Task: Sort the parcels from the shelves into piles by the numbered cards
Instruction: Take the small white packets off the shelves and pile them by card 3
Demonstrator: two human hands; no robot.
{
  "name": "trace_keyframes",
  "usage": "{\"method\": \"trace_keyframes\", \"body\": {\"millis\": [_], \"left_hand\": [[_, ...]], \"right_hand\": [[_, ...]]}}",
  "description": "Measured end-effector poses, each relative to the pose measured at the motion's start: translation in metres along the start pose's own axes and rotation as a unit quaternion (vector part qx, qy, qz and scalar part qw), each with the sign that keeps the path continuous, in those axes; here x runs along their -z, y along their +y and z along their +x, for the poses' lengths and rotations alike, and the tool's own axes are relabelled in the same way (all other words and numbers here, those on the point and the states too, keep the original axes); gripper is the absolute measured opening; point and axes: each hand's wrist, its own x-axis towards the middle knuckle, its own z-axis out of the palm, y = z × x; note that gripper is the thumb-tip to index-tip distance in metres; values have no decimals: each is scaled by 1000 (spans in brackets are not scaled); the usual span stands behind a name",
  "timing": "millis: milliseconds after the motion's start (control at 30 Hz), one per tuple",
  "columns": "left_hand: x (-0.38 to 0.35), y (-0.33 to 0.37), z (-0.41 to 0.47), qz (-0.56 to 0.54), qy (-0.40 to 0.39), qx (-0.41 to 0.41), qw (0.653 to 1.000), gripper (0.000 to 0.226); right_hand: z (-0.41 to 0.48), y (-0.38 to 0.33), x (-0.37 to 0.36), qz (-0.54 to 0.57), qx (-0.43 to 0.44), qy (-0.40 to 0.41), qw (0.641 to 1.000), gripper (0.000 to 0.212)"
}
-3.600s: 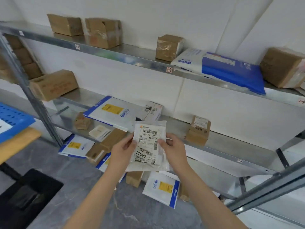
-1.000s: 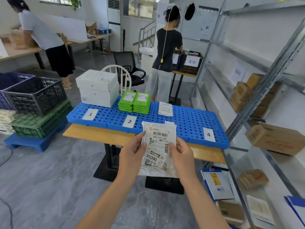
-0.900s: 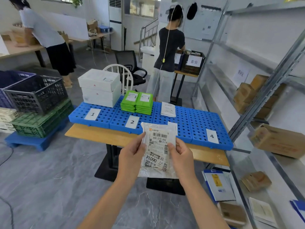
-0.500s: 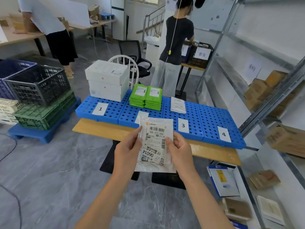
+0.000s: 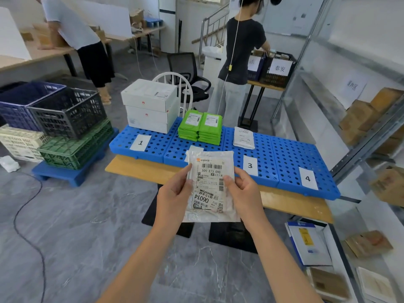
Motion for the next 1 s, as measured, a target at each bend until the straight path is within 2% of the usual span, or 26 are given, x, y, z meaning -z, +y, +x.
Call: {"method": "trace_keyframes", "body": {"millis": [333,567,867,1000], "left_hand": [[-58,26,3,45,20,-33,998,39],[-116,25,-1,42,8,-37,998,39],[-167,7,-5,12,-22,-25,999,40],[-181,3,3,12,-41,-25,999,39]], "right_hand": [[27,2,44,47,-5,-19,999,40],[35,6,98,68,2,-3,998,21],[40,19,155,52,7,15,999,26],[45,21,168,51,8,33,998,22]]}}
